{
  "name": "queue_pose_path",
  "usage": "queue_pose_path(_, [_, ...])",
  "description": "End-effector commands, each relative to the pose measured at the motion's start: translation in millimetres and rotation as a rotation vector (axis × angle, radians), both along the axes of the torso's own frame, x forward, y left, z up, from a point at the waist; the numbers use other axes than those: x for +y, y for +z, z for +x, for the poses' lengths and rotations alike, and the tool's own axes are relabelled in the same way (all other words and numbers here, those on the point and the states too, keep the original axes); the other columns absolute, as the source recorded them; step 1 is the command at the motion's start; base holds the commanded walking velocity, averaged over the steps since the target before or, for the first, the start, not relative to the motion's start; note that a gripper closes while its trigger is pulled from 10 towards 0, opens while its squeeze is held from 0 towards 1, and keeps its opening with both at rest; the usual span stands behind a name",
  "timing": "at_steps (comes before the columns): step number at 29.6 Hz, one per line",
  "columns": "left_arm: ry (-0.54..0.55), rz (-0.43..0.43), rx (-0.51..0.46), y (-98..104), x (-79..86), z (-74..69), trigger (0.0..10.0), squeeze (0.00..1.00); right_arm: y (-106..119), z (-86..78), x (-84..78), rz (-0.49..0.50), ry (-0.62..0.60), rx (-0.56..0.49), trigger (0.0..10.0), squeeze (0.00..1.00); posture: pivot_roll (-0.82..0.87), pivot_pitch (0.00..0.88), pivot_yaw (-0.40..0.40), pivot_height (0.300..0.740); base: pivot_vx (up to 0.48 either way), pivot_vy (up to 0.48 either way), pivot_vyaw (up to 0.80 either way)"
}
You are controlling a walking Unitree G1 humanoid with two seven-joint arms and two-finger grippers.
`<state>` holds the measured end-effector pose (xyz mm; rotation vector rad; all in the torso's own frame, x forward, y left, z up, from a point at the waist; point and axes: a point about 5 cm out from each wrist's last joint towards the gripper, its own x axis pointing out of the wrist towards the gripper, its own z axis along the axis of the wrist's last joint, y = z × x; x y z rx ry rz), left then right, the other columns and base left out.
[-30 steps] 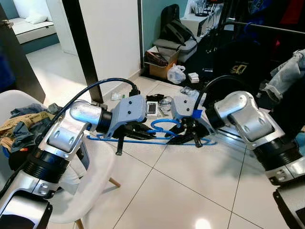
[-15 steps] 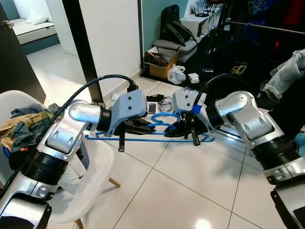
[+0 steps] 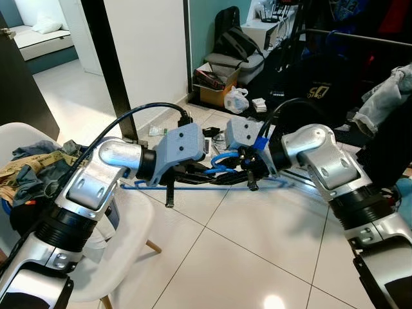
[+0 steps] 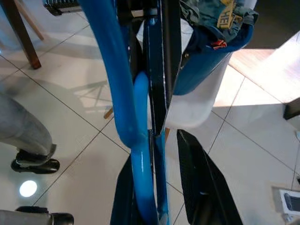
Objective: Hang hanger
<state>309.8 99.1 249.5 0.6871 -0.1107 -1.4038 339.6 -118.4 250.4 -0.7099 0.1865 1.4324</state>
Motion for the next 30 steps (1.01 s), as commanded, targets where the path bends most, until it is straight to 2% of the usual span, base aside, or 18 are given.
queue_pose_path(1, [-0.073,-0.006,0.000,0,-10.2,-8.4,10.0,0.00,4,0.2,5.4,-0.001,0.013,-0.025,10.0,0.00,-0.06,0.000,0.014,0.740,0.000,0.000,0.00])
queue_pose_path(8, [-0.074,-0.010,-0.001,0,-10.7,-9.3,10.0,0.00,1,-3.0,5.2,-0.021,0.038,-0.002,10.0,0.00,-0.06,0.000,0.015,0.740,0.000,0.000,0.00])
queue_pose_path(11, [-0.067,0.000,-0.003,-1,-9.1,-8.5,10.0,0.00,-6,-1.6,-3.1,-0.112,0.019,-0.012,10.0,0.00,-0.06,0.000,0.013,0.740,0.000,0.000,0.00])
queue_pose_path(18, [-0.063,0.010,-0.004,-3,-7.4,-8.0,10.0,0.00,-8,2.5,-11.4,-0.191,-0.023,-0.031,10.0,0.00,-0.06,0.000,0.012,0.740,0.000,0.000,0.00])
queue_pose_path(30, [-0.058,0.017,-0.006,-4,-6.4,-7.5,10.0,0.00,-8,7.4,-15.9,-0.223,-0.074,-0.045,10.0,0.00,-0.06,0.000,0.011,0.740,0.000,0.000,0.00])
